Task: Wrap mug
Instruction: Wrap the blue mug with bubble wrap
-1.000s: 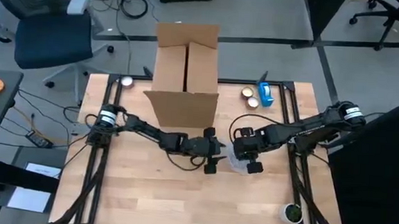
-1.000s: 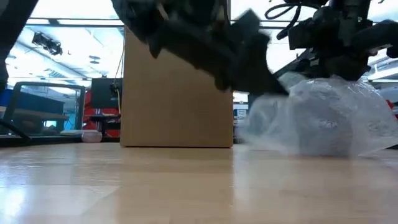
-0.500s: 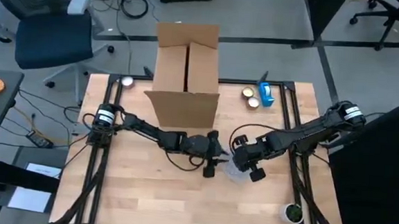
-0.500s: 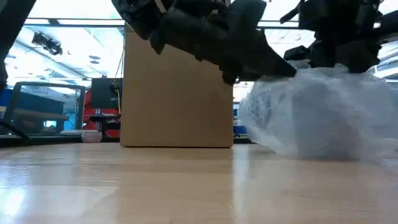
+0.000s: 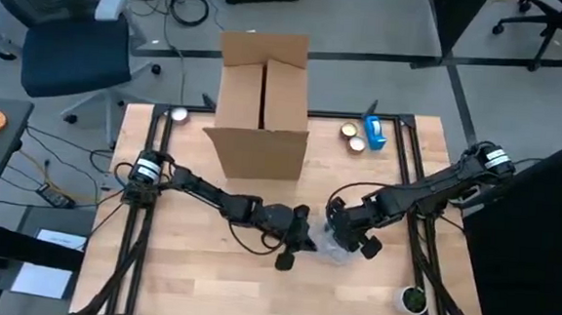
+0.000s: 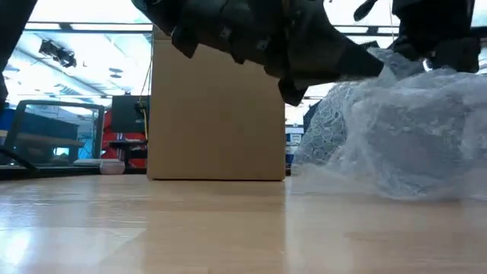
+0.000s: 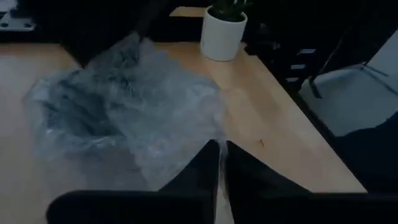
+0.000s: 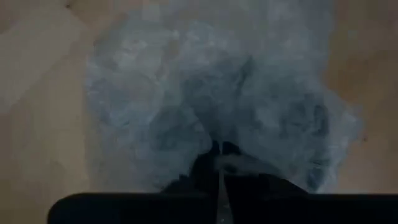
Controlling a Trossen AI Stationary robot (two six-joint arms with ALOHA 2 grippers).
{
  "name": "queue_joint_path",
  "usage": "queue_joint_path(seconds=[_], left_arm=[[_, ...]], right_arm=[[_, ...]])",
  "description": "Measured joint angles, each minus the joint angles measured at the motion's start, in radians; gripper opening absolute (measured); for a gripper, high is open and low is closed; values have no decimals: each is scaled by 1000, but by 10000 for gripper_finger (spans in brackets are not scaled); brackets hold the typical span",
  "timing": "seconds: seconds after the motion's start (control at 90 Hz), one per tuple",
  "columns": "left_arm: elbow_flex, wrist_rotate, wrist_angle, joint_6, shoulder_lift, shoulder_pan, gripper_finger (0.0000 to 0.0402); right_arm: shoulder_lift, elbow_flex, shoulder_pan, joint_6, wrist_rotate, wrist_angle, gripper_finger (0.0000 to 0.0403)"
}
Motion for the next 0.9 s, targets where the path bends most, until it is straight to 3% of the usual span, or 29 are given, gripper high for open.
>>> queue_joint_path(seconds=[0.356, 0.533, 0.756, 0.9], left_arm=[[0, -104, 3, -10, 0, 1, 1], [0, -105, 16, -16, 0, 1, 0], [0, -103, 102, -44, 0, 14, 0], [32, -32, 112, -76, 0, 46, 0]], right_arm=[[0, 174, 50, 89, 7, -179, 0], [0, 270, 72, 99, 67, -261, 0], [-2, 349, 99, 97, 90, -199, 0], [0, 342, 99, 109, 90, -194, 0]])
